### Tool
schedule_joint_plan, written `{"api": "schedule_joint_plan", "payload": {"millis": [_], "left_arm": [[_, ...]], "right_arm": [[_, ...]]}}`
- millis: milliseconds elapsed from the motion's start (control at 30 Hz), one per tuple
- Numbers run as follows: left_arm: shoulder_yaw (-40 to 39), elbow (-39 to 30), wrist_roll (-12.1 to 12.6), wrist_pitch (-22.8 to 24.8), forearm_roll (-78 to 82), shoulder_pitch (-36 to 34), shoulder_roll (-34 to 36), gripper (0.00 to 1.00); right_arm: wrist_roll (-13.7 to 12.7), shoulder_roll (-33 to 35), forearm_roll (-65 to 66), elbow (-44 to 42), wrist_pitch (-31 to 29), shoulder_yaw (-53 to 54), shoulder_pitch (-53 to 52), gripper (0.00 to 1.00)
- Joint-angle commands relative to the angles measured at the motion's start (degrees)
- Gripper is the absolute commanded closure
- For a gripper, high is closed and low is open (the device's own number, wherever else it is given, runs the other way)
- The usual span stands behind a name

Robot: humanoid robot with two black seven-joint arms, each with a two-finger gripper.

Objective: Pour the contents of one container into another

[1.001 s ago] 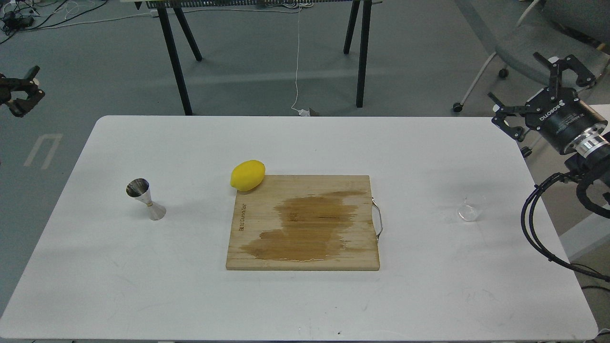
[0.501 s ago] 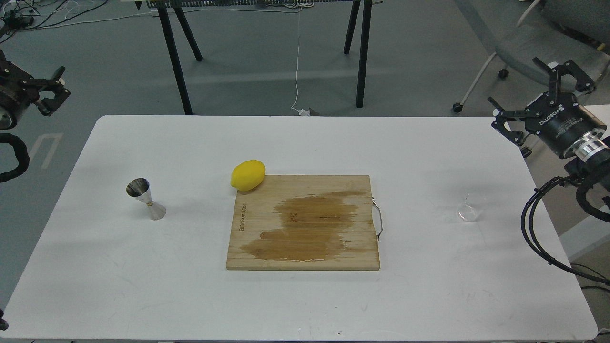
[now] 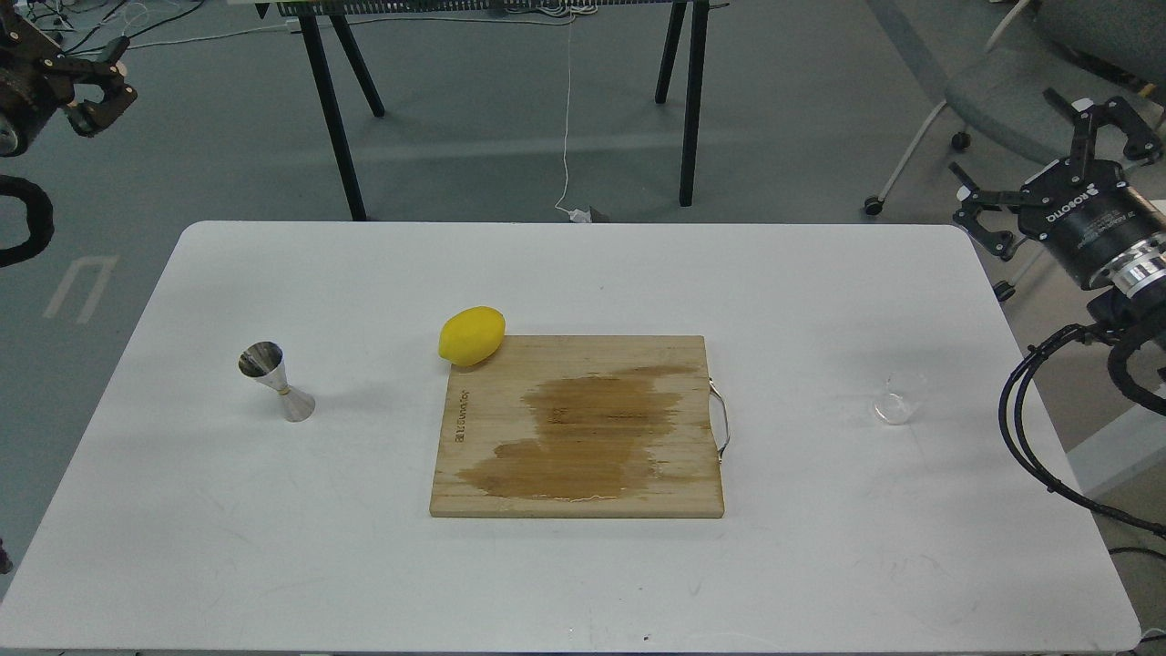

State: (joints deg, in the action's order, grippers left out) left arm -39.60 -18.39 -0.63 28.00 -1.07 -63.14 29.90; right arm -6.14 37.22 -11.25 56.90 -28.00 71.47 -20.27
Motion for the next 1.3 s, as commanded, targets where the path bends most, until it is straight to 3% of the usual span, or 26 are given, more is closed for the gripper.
{"api": "schedule_joint_plan", "payload": {"millis": [0, 100, 200, 334, 401, 601, 701, 901, 1068, 1269], "left_arm": [[-0.31, 0.19, 0.89, 0.0, -0.15, -0.76, 0.07, 0.0], [0.13, 0.2, 1.07, 0.0, 0.11, -0.24, 0.78, 0.0], [0.13, 0.37, -0.6, 0.0, 0.63, 0.99, 0.6, 0.0], [3.63, 0.46, -4.9, 0.0, 7.81, 2.32, 0.08, 0.0], [7.59, 0.37, -9.28, 0.0, 17.11, 1.18, 0.08, 0.0], [9.27, -1.12, -26.68, 0.0, 37.08, -0.32, -1.77, 0.0], [9.36, -4.97, -27.37, 0.0, 45.96, -0.23, -3.17, 0.0], [10.67, -19.73, -27.37, -26.38, 68.98, 0.82, -2.22, 0.0], [14.19, -26.52, -27.37, -41.76, 80.33, 4.51, 2.09, 0.0], [14.55, -27.4, -27.37, -56.0, 89.14, 13.02, 7.79, 0.0]], "right_arm": [[-0.01, -0.05, 0.0, 0.05, 0.0, 0.07, 0.23, 0.01], [-0.01, -0.05, 0.0, -0.04, 0.0, 0.07, 0.31, 0.01], [-0.01, -0.05, -0.08, -0.04, 0.0, 0.07, 0.32, 0.01], [-0.01, -0.22, 0.0, -0.04, 0.0, 0.07, 0.32, 0.01], [-0.01, -0.22, 0.0, -0.12, 0.0, 0.07, 0.32, 0.01], [0.08, -0.31, 0.0, -0.65, 0.0, 0.07, 1.19, 0.01], [0.08, -0.31, 0.0, -0.92, 0.0, -0.02, 1.37, 0.01], [0.08, -0.31, 0.0, -1.18, 0.0, -0.02, 2.07, 0.01], [0.17, -0.31, 0.0, -1.88, 0.0, -0.02, 2.34, 0.01], [0.34, -0.22, 0.0, -2.41, 0.0, 0.07, 2.42, 0.01]]}}
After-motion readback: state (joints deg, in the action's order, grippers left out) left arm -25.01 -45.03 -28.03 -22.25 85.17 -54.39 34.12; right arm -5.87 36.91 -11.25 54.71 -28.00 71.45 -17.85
